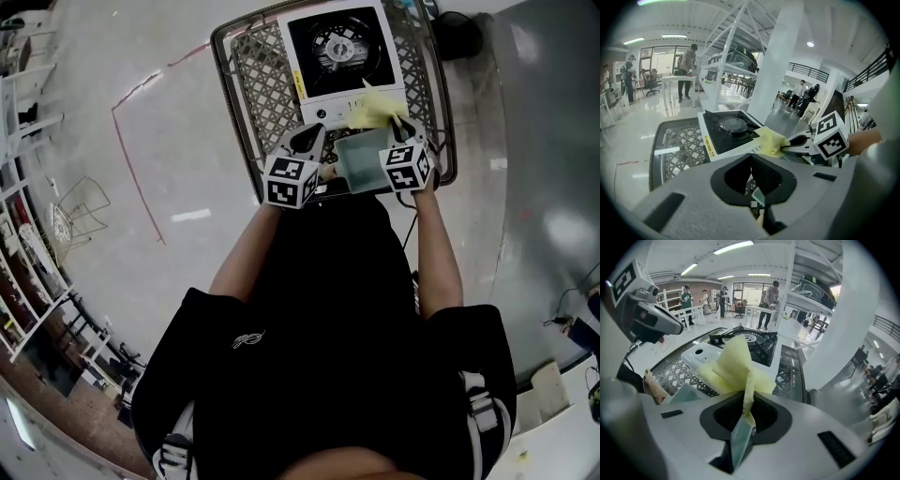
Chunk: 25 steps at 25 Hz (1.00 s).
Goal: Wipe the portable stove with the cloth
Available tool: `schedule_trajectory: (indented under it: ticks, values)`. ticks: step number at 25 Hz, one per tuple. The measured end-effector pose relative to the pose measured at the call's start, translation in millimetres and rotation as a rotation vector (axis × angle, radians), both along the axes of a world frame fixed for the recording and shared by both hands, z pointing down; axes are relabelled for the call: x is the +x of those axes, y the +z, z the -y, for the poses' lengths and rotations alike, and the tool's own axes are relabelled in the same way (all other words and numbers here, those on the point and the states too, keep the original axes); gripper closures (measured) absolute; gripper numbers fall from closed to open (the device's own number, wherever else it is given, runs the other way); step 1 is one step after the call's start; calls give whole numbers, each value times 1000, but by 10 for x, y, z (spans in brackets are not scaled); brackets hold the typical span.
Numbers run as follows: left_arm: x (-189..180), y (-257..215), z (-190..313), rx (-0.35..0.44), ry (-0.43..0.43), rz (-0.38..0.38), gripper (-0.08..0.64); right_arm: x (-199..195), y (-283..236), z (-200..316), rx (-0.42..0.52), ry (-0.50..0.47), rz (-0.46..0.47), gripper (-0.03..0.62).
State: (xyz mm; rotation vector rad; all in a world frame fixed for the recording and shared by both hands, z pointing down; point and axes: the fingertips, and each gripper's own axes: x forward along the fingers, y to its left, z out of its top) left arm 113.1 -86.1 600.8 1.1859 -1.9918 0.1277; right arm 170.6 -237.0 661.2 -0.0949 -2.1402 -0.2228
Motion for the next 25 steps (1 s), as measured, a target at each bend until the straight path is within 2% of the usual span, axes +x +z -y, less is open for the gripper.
schedule_trajectory:
  ticks: [7,16,19,25]
  values:
    - [49,7,5,-5,6,1,541,142,37,286,-17,108,-5,545]
    - [46,-8,-100,1,-14,12,543,194,18,381,0,145,-7,548]
    - [31,-14,-155,4,-29,11,543,124,-110,309,-3,128,38,552]
    - [-57,-66,-350,14,-68,22,541,-251,-611,-55,-26,33,208,558]
